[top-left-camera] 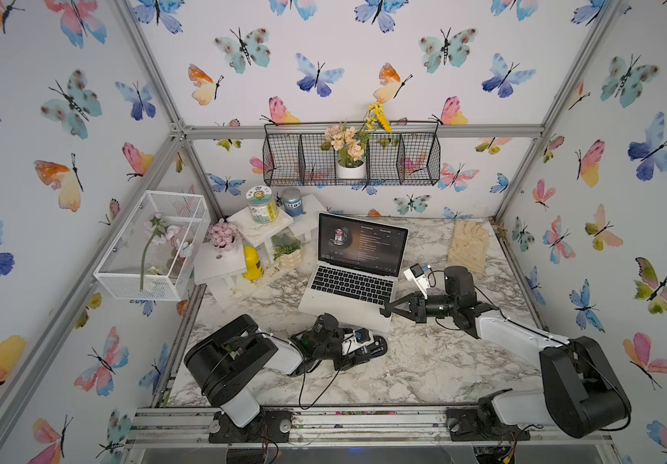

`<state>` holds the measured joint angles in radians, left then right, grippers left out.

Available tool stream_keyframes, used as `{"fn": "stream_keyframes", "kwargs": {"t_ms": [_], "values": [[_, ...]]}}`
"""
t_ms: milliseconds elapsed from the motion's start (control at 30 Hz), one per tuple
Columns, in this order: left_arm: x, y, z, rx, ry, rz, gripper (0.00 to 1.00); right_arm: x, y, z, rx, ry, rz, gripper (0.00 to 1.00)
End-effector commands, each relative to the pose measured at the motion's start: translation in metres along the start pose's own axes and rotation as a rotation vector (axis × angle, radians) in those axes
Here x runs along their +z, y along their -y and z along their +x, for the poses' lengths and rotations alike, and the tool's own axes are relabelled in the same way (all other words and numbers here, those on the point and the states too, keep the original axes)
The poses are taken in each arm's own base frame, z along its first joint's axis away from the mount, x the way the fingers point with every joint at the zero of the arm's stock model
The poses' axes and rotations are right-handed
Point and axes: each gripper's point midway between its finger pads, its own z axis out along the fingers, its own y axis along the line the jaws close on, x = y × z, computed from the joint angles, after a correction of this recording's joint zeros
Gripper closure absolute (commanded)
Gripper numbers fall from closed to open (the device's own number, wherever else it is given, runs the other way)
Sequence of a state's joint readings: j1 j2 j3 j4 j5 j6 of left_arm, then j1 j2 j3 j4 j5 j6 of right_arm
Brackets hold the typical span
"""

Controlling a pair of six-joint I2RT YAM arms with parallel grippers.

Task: Remove the wireless mouse receiver from the laptop
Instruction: Close the lid on the mouse.

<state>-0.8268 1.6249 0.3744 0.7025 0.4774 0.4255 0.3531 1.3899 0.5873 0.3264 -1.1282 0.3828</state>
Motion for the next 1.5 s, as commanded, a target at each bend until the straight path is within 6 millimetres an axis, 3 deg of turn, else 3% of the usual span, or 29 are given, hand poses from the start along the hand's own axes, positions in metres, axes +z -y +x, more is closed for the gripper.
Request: {"fn": "stream_keyframes", "kwargs": {"t_ms": [0,667,1467], "values": [[-0.006,0.010,-0.018,0.033,0.085,0.066,1.00,-0.001,-0.010,0.023,0.116,-0.032,-0.101,0.98],[-0.015,0.011,-0.022,0.062,0.136,0.111,1.00,0.023,-0.018,0.072,0.267,-0.055,-0.181,0.98],[-0.030,-0.002,-0.034,0.098,0.182,0.036,1.00,0.028,-0.031,0.081,0.276,-0.090,-0.224,0.97]]}}
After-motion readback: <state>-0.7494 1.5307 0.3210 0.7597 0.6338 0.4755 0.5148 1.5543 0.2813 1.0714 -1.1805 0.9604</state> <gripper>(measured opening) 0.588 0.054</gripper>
